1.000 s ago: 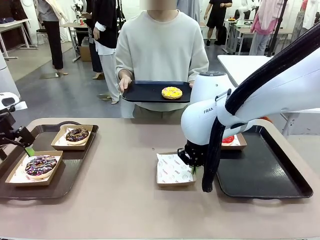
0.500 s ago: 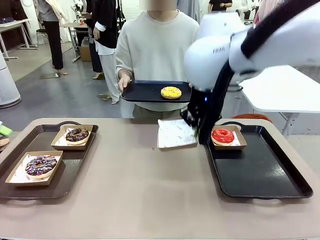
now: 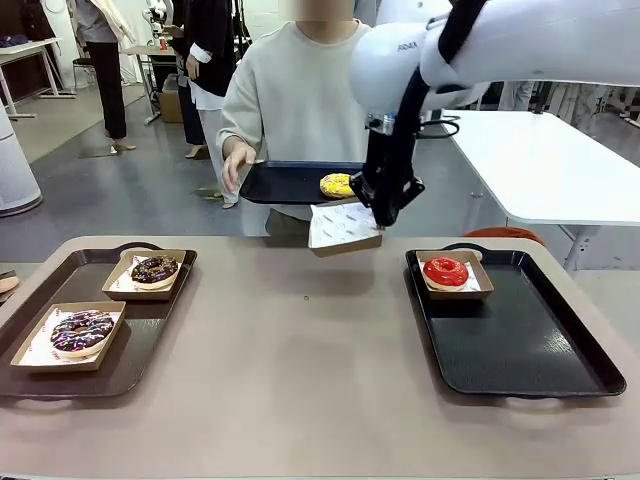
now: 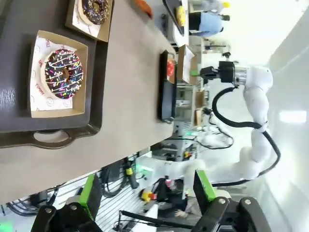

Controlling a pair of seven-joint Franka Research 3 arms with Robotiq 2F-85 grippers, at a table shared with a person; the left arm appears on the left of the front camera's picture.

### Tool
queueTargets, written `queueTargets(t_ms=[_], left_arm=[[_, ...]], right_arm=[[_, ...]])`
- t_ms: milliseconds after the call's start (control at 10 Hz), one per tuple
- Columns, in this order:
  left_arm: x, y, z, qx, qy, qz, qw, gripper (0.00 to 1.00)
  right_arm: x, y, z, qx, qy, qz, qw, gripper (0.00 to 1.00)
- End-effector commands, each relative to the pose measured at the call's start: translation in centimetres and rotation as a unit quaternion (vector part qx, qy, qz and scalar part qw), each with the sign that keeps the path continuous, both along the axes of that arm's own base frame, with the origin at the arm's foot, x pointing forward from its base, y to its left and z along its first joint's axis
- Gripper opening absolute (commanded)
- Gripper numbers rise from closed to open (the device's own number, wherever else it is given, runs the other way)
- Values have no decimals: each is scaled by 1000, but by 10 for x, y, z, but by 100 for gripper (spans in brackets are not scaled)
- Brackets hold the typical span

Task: Individually package the donuts and arrange them on the tray.
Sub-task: Place the picked Paper togo box on the Handle tray while simultaneously picking up another Paper togo box from the table with the other hand.

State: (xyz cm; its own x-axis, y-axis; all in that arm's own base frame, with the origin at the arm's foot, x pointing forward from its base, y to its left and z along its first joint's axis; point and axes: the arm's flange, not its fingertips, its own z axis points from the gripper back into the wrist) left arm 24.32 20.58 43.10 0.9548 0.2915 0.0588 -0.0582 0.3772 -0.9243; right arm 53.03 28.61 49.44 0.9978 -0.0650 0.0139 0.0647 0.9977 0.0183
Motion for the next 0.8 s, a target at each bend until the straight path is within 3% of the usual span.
queueTargets(t_ms=[0,300,500,600,700], left_arm=[[11,26,-14,-37,-14,3,999,100],[13,48,-34,-56,-1,31,998,100],[11,54,-34,-50,-17,35,998,100],[11,46,-38,-52,9,37,998,100],[11,46,-38,-52,9,37,998,100]], right_arm=[[21,24,14,-14,6,18,1000,0],[33,30,7,-2,17,22,1000,0],[37,29,4,5,21,18,1000,0],[38,29,3,5,23,14,1000,0],[40,29,1,6,25,12,1000,0]])
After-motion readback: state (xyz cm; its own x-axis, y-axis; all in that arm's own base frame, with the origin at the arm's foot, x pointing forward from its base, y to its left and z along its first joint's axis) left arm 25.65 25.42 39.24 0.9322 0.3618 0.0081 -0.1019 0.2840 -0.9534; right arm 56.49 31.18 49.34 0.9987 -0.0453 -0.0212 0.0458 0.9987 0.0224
